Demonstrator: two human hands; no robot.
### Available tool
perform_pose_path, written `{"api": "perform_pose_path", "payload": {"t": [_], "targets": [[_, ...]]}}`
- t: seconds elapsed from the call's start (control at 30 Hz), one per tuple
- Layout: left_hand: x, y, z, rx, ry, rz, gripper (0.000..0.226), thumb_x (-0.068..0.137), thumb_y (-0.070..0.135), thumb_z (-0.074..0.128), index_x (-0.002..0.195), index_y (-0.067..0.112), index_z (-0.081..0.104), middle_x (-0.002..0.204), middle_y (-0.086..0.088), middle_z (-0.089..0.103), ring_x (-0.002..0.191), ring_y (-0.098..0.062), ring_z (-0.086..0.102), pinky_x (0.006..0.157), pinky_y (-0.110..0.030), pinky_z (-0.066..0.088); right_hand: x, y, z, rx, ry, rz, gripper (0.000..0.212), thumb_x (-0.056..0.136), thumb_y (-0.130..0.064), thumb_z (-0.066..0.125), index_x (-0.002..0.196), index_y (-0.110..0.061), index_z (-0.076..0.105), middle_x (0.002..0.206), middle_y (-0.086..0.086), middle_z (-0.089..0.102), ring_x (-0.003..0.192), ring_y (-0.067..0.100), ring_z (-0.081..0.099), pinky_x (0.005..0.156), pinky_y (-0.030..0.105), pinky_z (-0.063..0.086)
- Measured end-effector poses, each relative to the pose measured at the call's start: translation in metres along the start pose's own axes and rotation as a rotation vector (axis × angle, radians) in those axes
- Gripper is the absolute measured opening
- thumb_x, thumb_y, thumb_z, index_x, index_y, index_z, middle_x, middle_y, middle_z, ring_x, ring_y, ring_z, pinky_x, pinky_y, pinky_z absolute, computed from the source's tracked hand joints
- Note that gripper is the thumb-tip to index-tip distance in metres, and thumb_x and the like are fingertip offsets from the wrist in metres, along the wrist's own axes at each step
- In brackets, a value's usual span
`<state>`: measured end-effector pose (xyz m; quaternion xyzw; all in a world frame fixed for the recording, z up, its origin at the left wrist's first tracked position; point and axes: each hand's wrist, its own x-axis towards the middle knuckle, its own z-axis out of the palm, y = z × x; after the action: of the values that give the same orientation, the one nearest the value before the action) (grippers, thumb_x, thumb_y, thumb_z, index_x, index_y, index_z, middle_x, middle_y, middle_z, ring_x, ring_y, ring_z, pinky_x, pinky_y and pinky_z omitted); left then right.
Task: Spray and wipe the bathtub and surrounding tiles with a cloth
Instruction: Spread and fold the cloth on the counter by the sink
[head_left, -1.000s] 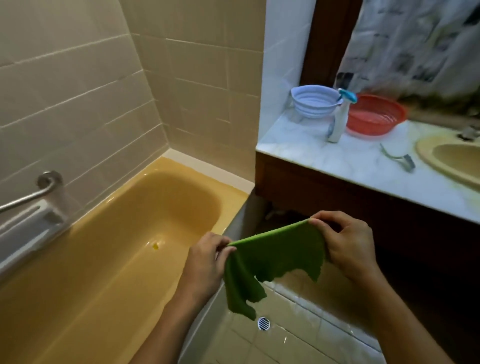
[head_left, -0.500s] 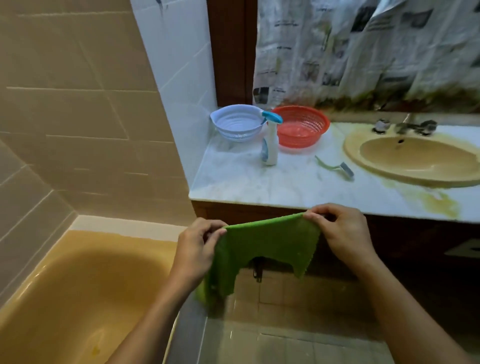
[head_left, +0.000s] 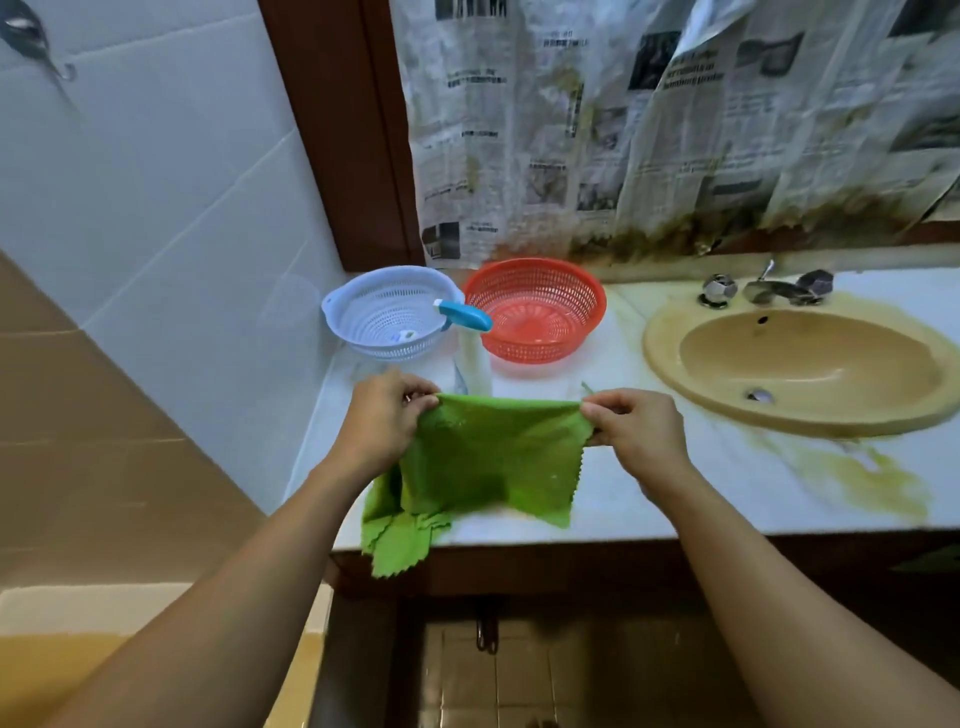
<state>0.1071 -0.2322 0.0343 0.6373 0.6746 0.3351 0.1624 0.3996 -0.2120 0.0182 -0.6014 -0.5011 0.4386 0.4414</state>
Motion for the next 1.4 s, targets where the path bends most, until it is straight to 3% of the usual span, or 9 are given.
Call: {"api": "perform_pose_path", "payload": {"t": [0.13, 0.27, 0.43, 0.6, 0.7, 0.83, 1.0, 1.33, 1.4], "targets": [[0.032, -0.023, 0.030, 0.043, 0.099, -0.085, 0.014, 0.091, 0.008, 0.073, 0.102, 0.014, 0.079, 0.098, -0.003, 0.071, 0.093, -0.021, 0.065, 0.093, -0.034, 0.050, 0.045, 0.014, 0.020, -0.011, -0.042, 0.077, 0.016, 0.085, -0.001, 0.077, 0.081, -0.016, 0.075, 0.079, 0.008, 0.074, 0.063, 0.027, 0.074, 0.077, 0.050, 0.062], [0.024, -0.023, 0.073, 0.105, 0.167, -0.059, 0.024, 0.085, 0.008, 0.078, 0.108, 0.015, 0.076, 0.105, -0.003, 0.059, 0.100, -0.021, 0.058, 0.096, -0.034, 0.047, 0.066, 0.016, 0.039, -0.059, -0.138, 0.115, 0.010, 0.083, -0.001, 0.079, 0.082, -0.010, 0.076, 0.073, 0.004, 0.072, 0.052, 0.017, 0.067, 0.062, 0.032, 0.062], [-0.001, 0.012, 0.131, -0.333, -0.059, -0.259, 0.019, 0.080, 0.023, 0.087, 0.097, 0.023, 0.078, 0.090, 0.012, 0.075, 0.084, 0.003, 0.068, 0.079, -0.015, 0.051, 0.079, 0.015, 0.056, 0.028, -0.249, 0.191, 0.006, 0.084, -0.001, 0.079, 0.084, -0.007, 0.077, 0.072, 0.007, 0.075, 0.063, 0.025, 0.068, 0.072, 0.042, 0.063], [0.005, 0.024, 0.138, -0.624, 0.009, -0.419, 0.013, 0.082, 0.020, 0.085, 0.092, 0.024, 0.078, 0.086, 0.010, 0.078, 0.083, -0.004, 0.072, 0.080, -0.022, 0.056, 0.078, -0.001, 0.060, 0.011, -0.339, 0.112, 0.015, 0.089, -0.002, 0.072, 0.093, -0.015, 0.078, 0.082, 0.004, 0.078, 0.078, 0.018, 0.075, 0.072, 0.023, 0.055], [0.012, 0.020, 0.126, -0.620, 0.037, -0.436, 0.003, 0.086, 0.017, 0.081, 0.086, 0.020, 0.079, 0.081, 0.006, 0.077, 0.078, -0.009, 0.071, 0.077, -0.031, 0.057, 0.074, -0.006, 0.059, 0.043, -0.378, 0.096, 0.022, 0.093, 0.000, 0.066, 0.099, -0.019, 0.076, 0.087, 0.006, 0.079, 0.086, 0.018, 0.076, 0.081, 0.031, 0.055], [0.021, 0.009, 0.102, -0.646, 0.026, -0.473, 0.005, 0.087, 0.022, 0.081, 0.091, 0.020, 0.079, 0.084, 0.005, 0.078, 0.086, -0.014, 0.074, 0.086, -0.040, 0.060, 0.057, 0.003, 0.063, -0.052, -0.335, 0.087, 0.020, 0.085, -0.019, 0.081, 0.105, -0.022, 0.078, 0.092, -0.006, 0.079, 0.088, 0.005, 0.072, 0.080, 0.021, 0.055], [0.032, 0.005, 0.076, -0.661, 0.032, -0.495, 0.007, 0.084, 0.024, 0.083, 0.086, 0.018, 0.080, 0.078, 0.002, 0.077, 0.076, -0.015, 0.073, 0.085, -0.046, 0.062, 0.020, 0.024, 0.087, -0.325, -0.303, 0.011, 0.016, 0.076, -0.030, 0.089, 0.088, -0.027, 0.079, 0.083, -0.014, 0.076, 0.078, -0.005, 0.068, 0.070, 0.009, 0.047], [0.046, 0.020, 0.040, -0.663, 0.038, -0.500, 0.015, 0.078, 0.020, 0.088, 0.072, 0.013, 0.077, 0.070, -0.003, 0.075, 0.063, -0.020, 0.073, 0.072, -0.043, 0.065, 0.006, 0.011, 0.130, -0.234, -0.076, 0.000, 0.019, 0.076, -0.036, 0.087, 0.086, -0.023, 0.076, 0.074, -0.012, 0.072, 0.073, -0.005, 0.066, 0.067, 0.011, 0.050], [0.048, 0.022, 0.036, -0.663, 0.032, -0.496, 0.014, 0.078, 0.018, 0.088, 0.073, 0.012, 0.077, 0.070, -0.003, 0.075, 0.065, -0.021, 0.074, 0.072, -0.042, 0.065, 0.009, 0.009, 0.135, -0.231, -0.037, -0.013, 0.012, 0.081, -0.033, 0.082, 0.086, -0.023, 0.077, 0.074, -0.012, 0.073, 0.074, -0.002, 0.067, 0.075, 0.022, 0.056]]}}
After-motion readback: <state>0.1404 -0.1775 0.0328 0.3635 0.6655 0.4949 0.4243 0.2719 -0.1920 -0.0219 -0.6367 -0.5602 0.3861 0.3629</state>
